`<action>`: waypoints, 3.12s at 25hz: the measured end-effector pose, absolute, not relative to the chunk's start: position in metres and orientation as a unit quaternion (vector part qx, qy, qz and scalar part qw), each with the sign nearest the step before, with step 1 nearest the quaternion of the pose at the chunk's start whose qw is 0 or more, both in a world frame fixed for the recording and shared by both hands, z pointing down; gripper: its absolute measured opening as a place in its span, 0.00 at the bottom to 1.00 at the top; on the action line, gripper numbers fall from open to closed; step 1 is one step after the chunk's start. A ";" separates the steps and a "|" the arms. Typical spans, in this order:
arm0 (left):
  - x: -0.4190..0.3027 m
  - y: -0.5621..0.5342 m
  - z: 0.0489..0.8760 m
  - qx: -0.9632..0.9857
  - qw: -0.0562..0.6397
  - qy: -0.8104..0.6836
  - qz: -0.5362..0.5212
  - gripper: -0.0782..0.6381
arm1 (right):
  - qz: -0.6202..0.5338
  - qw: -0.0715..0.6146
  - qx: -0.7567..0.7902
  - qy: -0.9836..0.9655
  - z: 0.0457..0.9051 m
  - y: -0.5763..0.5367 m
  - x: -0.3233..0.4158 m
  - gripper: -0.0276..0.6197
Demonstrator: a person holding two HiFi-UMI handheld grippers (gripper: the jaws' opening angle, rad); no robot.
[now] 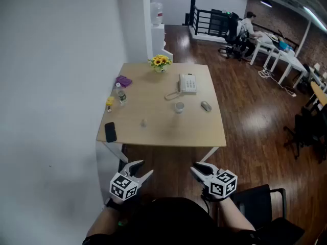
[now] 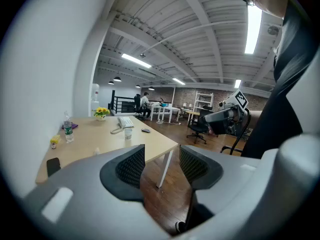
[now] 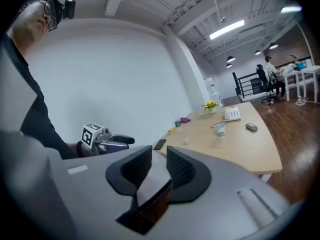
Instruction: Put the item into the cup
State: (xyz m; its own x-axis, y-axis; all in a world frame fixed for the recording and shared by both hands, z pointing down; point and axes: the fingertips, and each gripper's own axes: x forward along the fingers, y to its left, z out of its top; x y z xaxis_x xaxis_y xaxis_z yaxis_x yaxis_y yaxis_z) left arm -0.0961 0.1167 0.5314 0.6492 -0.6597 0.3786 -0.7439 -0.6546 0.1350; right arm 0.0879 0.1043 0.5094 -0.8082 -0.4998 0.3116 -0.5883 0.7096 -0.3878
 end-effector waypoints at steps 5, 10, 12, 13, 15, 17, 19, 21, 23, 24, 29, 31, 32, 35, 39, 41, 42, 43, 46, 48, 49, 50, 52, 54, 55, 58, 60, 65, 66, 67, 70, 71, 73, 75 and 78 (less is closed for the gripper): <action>-0.097 0.102 0.531 0.887 0.137 -0.416 0.143 0.40 | 0.244 0.102 0.300 -0.916 0.515 0.095 0.097 0.16; -0.091 0.092 0.535 0.883 0.139 -0.423 0.151 0.40 | 0.247 0.101 0.294 -0.918 0.517 0.089 0.106 0.16; -0.088 0.088 0.535 0.880 0.138 -0.428 0.152 0.40 | 0.244 0.101 0.293 -0.919 0.516 0.085 0.112 0.16; -0.086 0.086 0.535 0.879 0.137 -0.431 0.152 0.40 | 0.243 0.102 0.292 -0.919 0.516 0.083 0.115 0.16; -0.082 0.082 0.536 0.877 0.135 -0.435 0.154 0.40 | 0.242 0.102 0.290 -0.921 0.517 0.080 0.121 0.16; -0.077 0.080 0.539 0.874 0.132 -0.439 0.157 0.40 | 0.240 0.101 0.286 -0.922 0.519 0.077 0.124 0.16; -0.074 0.078 0.544 0.871 0.134 -0.444 0.159 0.40 | 0.239 0.102 0.281 -0.924 0.520 0.074 0.127 0.16; -0.072 0.074 0.547 0.869 0.138 -0.447 0.161 0.40 | 0.240 0.101 0.280 -0.924 0.520 0.068 0.128 0.16; -0.072 0.069 0.549 0.868 0.139 -0.447 0.166 0.40 | 0.239 0.099 0.282 -0.924 0.519 0.059 0.128 0.16; -0.073 0.066 0.550 0.868 0.139 -0.446 0.168 0.40 | 0.236 0.100 0.285 -0.924 0.519 0.054 0.128 0.16; -0.083 0.030 0.561 0.865 0.144 -0.450 0.170 0.40 | 0.229 0.113 0.291 -0.922 0.523 0.015 0.117 0.16; -0.091 0.009 0.567 0.866 0.146 -0.446 0.174 0.40 | 0.225 0.118 0.296 -0.921 0.526 -0.005 0.109 0.16; -0.095 -0.004 0.571 0.867 0.147 -0.443 0.176 0.40 | 0.219 0.125 0.301 -0.920 0.529 -0.017 0.104 0.16; -0.109 -0.047 0.584 0.868 0.155 -0.435 0.180 0.39 | 0.201 0.150 0.311 -0.917 0.539 -0.054 0.090 0.16; -0.122 -0.101 0.599 0.875 0.156 -0.413 0.197 0.39 | 0.207 0.162 0.322 -0.910 0.544 -0.102 0.070 0.16; -0.127 -0.126 0.607 0.882 0.157 -0.394 0.206 0.39 | 0.205 0.165 0.334 -0.905 0.545 -0.128 0.059 0.16; -0.130 -0.137 0.613 0.884 0.157 -0.386 0.213 0.39 | 0.205 0.165 0.338 -0.904 0.544 -0.139 0.053 0.16; -0.134 -0.148 0.619 0.884 0.157 -0.380 0.220 0.39 | 0.205 0.162 0.341 -0.903 0.544 -0.149 0.046 0.16; -0.146 -0.180 0.633 0.880 0.155 -0.375 0.246 0.39 | 0.204 0.155 0.342 -0.904 0.539 -0.172 0.028 0.16; -0.155 -0.200 0.643 0.874 0.151 -0.378 0.265 0.39 | 0.196 0.157 0.336 -0.907 0.536 -0.181 0.020 0.16; -0.159 -0.209 0.650 0.871 0.150 -0.380 0.273 0.39 | 0.193 0.160 0.335 -0.908 0.536 -0.185 0.018 0.16; -0.164 -0.218 0.658 0.866 0.151 -0.384 0.281 0.39 | 0.191 0.163 0.335 -0.908 0.537 -0.189 0.017 0.16; -0.175 -0.233 0.678 0.854 0.159 -0.393 0.303 0.39 | 0.193 0.165 0.333 -0.908 0.540 -0.194 0.016 0.16; -0.184 -0.243 0.696 0.838 0.177 -0.399 0.326 0.38 | 0.195 0.169 0.321 -0.911 0.545 -0.196 0.012 0.16; -0.187 -0.249 0.705 0.833 0.183 -0.402 0.334 0.37 | 0.192 0.173 0.313 -0.914 0.547 -0.197 0.010 0.16; -0.193 -0.263 0.732 0.818 0.188 -0.399 0.369 0.35 | 0.177 0.188 0.299 -0.919 0.550 -0.205 0.006 0.16; -0.197 -0.269 0.751 0.810 0.189 -0.390 0.396 0.34 | 0.176 0.192 0.294 -0.920 0.552 -0.209 0.003 0.16; -0.196 -0.281 0.785 0.791 0.224 -0.382 0.422 0.31 | 0.173 0.203 0.281 -0.922 0.558 -0.213 0.000 0.16; -0.197 -0.282 0.790 0.788 0.223 -0.381 0.430 0.31 | 0.175 0.204 0.280 -0.922 0.559 -0.213 0.001 0.16; -0.199 -0.284 0.795 0.783 0.218 -0.381 0.440 0.30 | 0.178 0.203 0.281 -0.921 0.560 -0.214 0.002 0.16; -0.204 -0.287 0.800 0.771 0.212 -0.390 0.458 0.25 | 0.185 0.202 0.285 -0.919 0.562 -0.215 0.006 0.16; -0.203 -0.287 0.800 0.769 0.213 -0.391 0.459 0.23 | 0.186 0.201 0.286 -0.918 0.561 -0.214 0.008 0.16; -0.200 -0.289 0.801 0.768 0.211 -0.389 0.463 0.21 | 0.188 0.197 0.289 -0.918 0.559 -0.212 0.012 0.16; -0.201 -0.291 0.803 0.766 0.208 -0.390 0.468 0.17 | 0.192 0.193 0.292 -0.917 0.559 -0.212 0.015 0.16; -0.203 -0.293 0.801 0.764 0.207 -0.398 0.465 0.10 | 0.197 0.188 0.299 -0.915 0.558 -0.213 0.021 0.16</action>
State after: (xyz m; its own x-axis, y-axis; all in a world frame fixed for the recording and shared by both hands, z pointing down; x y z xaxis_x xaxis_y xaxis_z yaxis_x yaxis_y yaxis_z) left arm -0.2027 -0.2931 0.8008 0.2517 -0.4147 0.8744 -0.7995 -0.5983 -0.0536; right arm 0.0205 -0.2133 0.5577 -0.7510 -0.4727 0.4611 -0.6206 0.7437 -0.2484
